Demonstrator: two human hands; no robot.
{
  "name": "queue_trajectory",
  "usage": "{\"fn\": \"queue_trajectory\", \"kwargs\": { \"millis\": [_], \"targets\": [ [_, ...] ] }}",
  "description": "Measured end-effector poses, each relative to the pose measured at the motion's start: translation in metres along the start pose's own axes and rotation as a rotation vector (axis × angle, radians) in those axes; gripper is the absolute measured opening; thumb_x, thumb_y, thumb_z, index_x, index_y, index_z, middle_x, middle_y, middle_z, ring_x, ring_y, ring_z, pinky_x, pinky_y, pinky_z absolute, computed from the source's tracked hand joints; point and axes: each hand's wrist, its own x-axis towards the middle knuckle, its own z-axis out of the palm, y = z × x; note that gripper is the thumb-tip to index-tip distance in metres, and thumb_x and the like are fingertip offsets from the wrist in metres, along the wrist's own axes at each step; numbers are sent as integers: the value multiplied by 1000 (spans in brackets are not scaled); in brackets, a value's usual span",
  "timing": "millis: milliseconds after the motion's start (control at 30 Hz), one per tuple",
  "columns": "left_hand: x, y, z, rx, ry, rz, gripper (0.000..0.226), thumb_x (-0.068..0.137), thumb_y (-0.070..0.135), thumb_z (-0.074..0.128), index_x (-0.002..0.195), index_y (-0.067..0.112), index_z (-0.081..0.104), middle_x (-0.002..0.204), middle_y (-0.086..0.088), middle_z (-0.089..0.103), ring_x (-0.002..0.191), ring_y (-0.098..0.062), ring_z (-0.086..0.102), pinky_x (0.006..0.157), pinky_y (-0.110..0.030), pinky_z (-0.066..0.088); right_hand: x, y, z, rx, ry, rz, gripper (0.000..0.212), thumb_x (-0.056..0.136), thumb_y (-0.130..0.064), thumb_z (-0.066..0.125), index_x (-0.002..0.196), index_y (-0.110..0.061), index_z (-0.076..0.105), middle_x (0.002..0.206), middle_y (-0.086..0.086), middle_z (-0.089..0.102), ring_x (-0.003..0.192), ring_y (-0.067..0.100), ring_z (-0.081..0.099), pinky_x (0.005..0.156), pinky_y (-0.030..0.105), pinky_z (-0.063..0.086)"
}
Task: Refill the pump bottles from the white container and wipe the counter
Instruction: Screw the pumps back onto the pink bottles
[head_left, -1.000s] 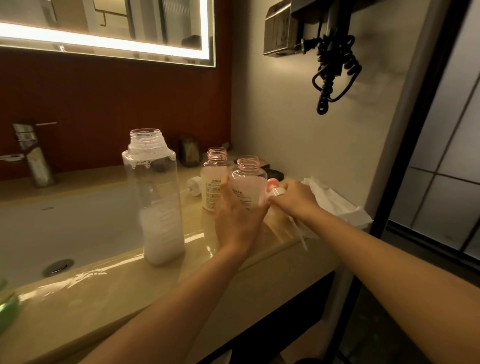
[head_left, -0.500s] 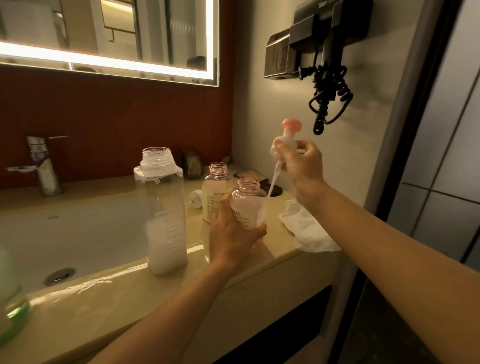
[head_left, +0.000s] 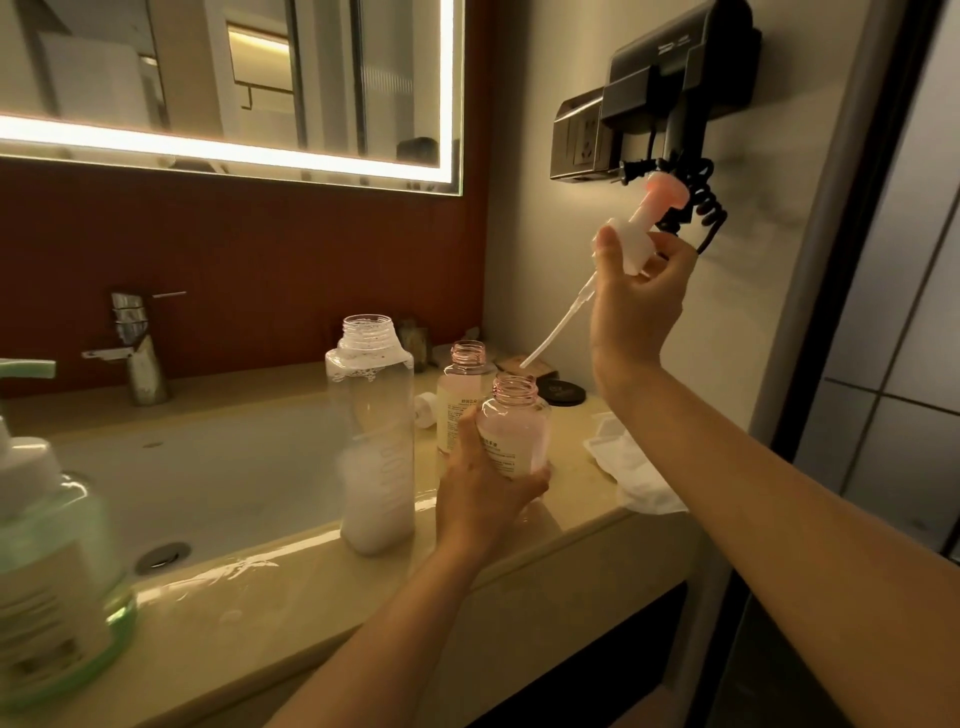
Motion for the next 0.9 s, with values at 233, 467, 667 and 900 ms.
{"fn": "queue_trajectory", "kwargs": {
  "millis": [233, 467, 667, 900],
  "targets": [
    [-1, 0, 1, -11, 7, -19, 93, 59, 45, 79, 130, 37, 18, 122, 3, 51, 102, -23, 54, 75, -37, 52, -41, 36, -8, -188, -318, -21, 51, 83, -25, 67, 120, -6, 37, 110, 3, 52, 83, 8, 56, 69, 14, 51],
    [2, -6, 5, -24, 10, -7, 94, 61, 42, 80, 131, 36, 17, 119, 3, 52, 100, -20, 56, 74, -35, 55, -65, 51, -12, -245, -493, -26, 52, 81, -23, 69, 121, -10, 37, 109, -3, 50, 91, 12, 56, 73, 11, 47],
    [3, -6, 6, -14, 15, -4, 96, 61, 43, 82, 132, 34, 17, 124, 1, 52, 104, -22, 57, 77, -35, 55, -70, 55, -13, -300, -503, -48, 54, 80, -22, 70, 121, -9, 38, 120, 7, 55, 96, 14, 56, 85, 24, 49],
    [3, -5, 5, -26, 12, 2, 95, 63, 40, 81, 135, 29, 20, 128, 1, 51, 107, -22, 56, 80, -34, 52, -74, 61, -18, -317, -506, -67, 52, 80, -23, 70, 118, -9, 37, 119, 7, 55, 98, 17, 57, 86, 26, 49]
  ]
}}
